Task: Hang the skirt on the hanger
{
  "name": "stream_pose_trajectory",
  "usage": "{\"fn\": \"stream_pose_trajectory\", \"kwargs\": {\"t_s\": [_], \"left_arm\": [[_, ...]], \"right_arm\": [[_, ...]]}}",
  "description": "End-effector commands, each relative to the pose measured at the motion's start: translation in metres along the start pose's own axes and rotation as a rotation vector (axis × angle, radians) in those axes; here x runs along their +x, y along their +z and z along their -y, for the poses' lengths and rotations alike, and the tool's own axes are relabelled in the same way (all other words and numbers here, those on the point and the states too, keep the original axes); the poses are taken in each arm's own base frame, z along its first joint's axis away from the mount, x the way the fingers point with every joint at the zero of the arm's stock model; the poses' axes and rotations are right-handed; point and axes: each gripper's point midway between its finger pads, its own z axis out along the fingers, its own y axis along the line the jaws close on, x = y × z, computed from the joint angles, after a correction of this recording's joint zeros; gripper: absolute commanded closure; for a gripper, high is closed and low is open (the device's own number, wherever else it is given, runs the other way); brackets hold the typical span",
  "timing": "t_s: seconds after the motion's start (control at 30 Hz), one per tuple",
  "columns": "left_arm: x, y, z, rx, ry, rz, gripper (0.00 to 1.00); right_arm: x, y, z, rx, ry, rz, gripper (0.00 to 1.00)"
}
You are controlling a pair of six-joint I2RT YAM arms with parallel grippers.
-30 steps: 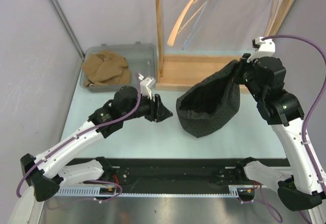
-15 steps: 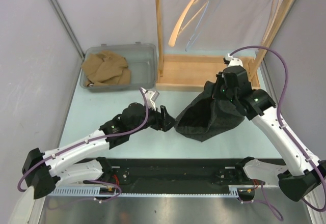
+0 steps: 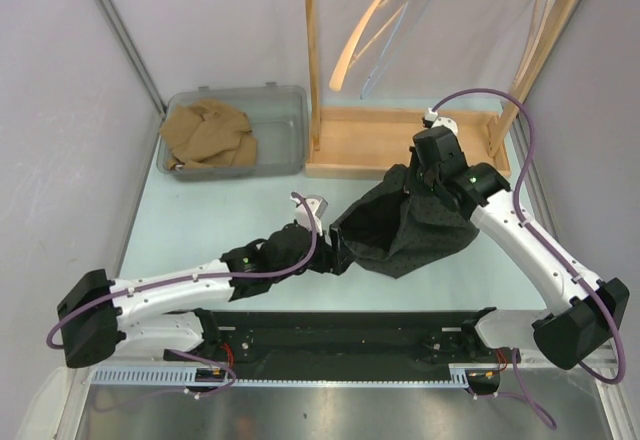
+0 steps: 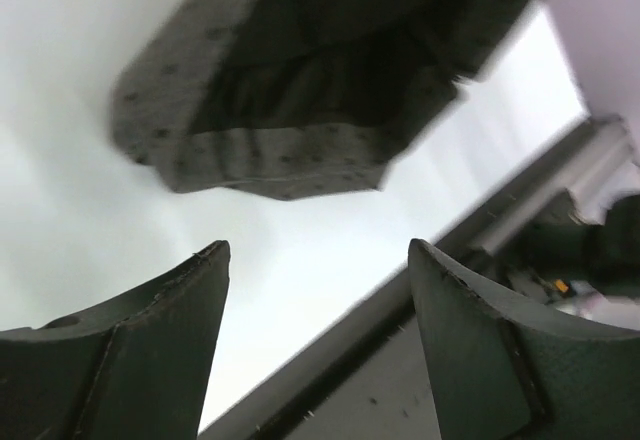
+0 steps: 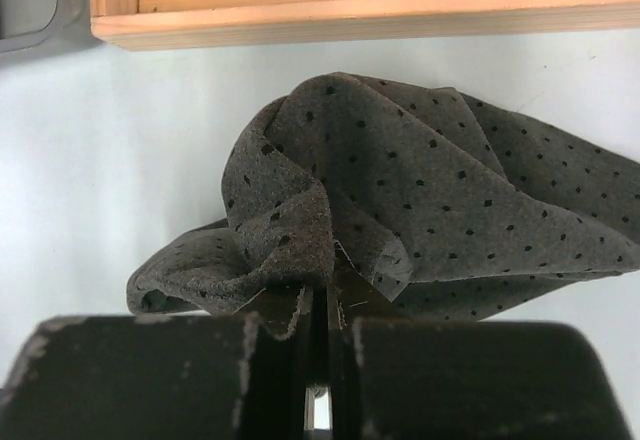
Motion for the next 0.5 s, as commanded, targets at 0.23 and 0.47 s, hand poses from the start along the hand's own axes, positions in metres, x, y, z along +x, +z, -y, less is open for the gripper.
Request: {"fn": "stream_pose_trajectory", "kwargs": {"t_s": [0.23,0.47], "left_arm": [[0.015,0.036,-0.052,-0.269,-0.087,0.065,0.29],[0.002,0.055,-0.05,-0.297,0.022,0.087,0.43]], "right_arm": [[-0.024,-0.009,-0.006,-0.067,0.059,0.052,1.0],[-0.017,-0.008,-0.01,-0.096,0.065,0.019,1.0]]}}
